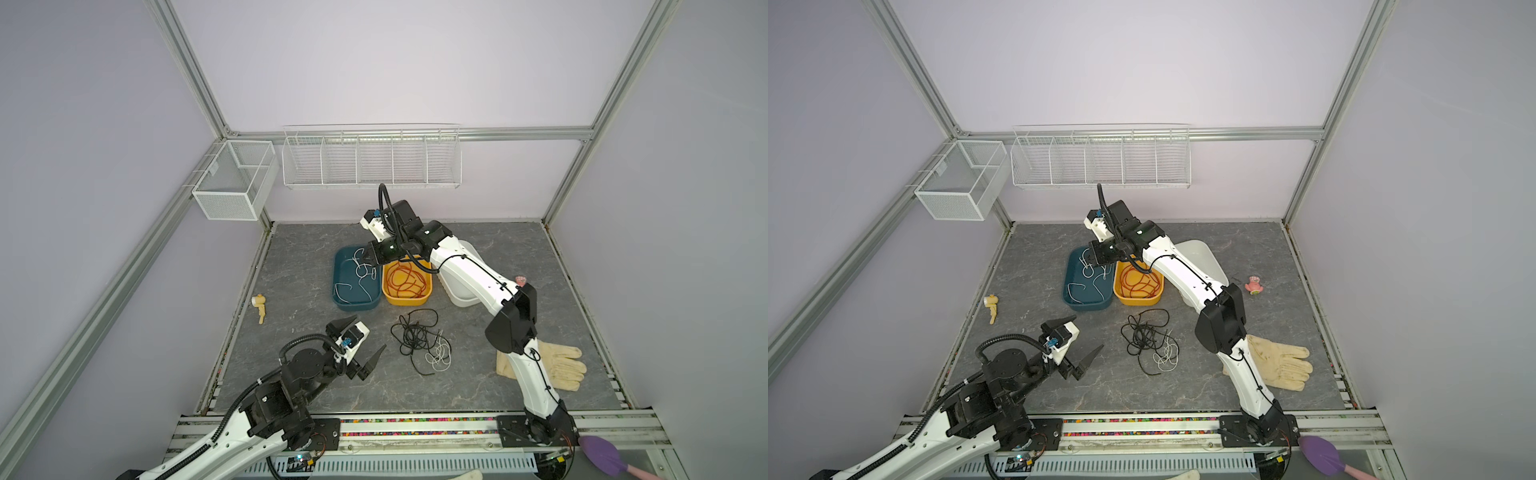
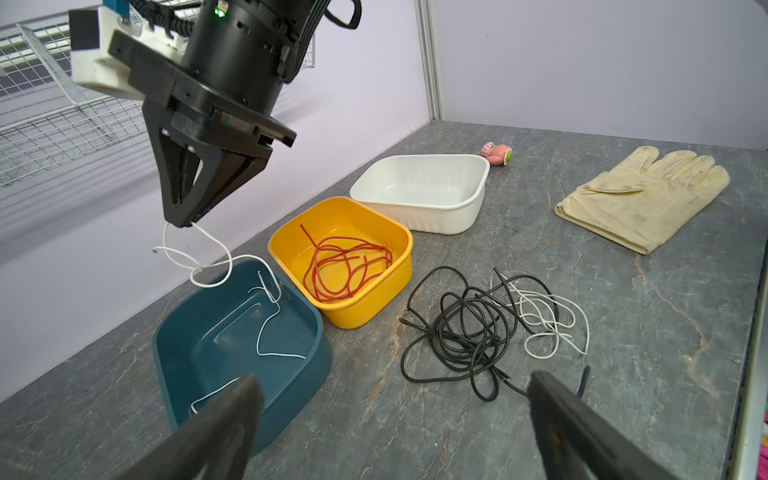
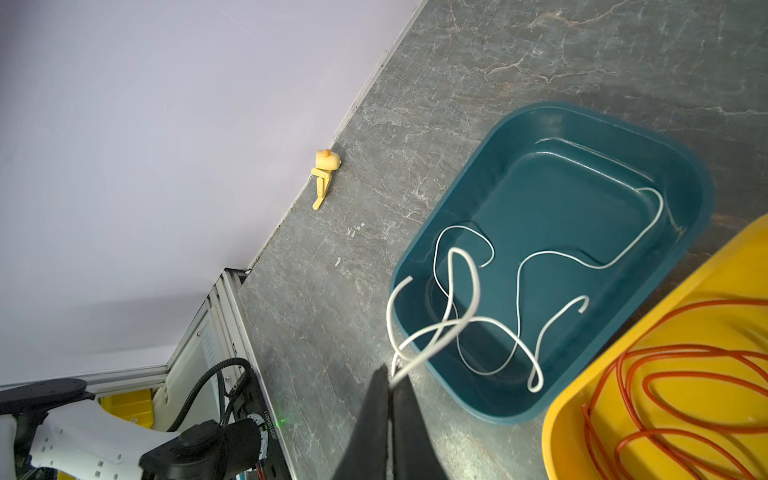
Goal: Untangle the cables
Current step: 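Carry the white cable over the teal tub with the right gripper, then lower the white cable into the teal tub and open the right gripper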
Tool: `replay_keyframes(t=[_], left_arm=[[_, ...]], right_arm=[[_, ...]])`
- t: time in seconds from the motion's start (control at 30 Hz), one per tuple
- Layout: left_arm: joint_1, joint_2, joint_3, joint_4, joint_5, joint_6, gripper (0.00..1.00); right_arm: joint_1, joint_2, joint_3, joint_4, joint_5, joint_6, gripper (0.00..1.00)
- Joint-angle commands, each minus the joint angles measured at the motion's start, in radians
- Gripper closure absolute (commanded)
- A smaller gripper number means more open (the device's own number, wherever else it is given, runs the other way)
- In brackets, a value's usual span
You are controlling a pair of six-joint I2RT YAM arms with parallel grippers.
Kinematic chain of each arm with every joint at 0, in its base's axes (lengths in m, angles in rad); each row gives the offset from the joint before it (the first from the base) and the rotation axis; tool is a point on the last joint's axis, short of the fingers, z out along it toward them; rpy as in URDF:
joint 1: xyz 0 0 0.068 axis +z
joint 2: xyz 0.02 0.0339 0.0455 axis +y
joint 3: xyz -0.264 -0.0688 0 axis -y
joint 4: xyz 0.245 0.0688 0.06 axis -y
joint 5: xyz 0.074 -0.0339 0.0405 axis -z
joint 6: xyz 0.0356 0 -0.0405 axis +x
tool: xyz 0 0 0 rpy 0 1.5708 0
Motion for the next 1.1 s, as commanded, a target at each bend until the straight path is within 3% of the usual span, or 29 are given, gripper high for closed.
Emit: replay_keyframes(t=[0.0, 0.57, 0.8, 1.07], left_arm=[[-0.004, -0.013, -0.011, 0.014, 0.005, 0.021, 0.01], [-0.004, -0.016, -0.018, 0.018, 0.003, 0.025, 0.01], [-0.004, -0.010, -0.018, 0.018, 0.001, 0.022, 0.01], [-0.004, -0.006, -0.020, 0.018, -0.002, 0.024, 0.01]], right_arm=[[0.009, 0.064, 0.055, 0.014, -0.038, 0.008, 0.93], [0.009, 0.235, 0.129, -0.031, 0.044, -0.011, 0.93], [0.011, 0.249, 0.130, -0.068, 0.073, -0.018, 0.93], [0.013, 0.232, 0.133, -0.101, 0.076, -0.034, 0.85]])
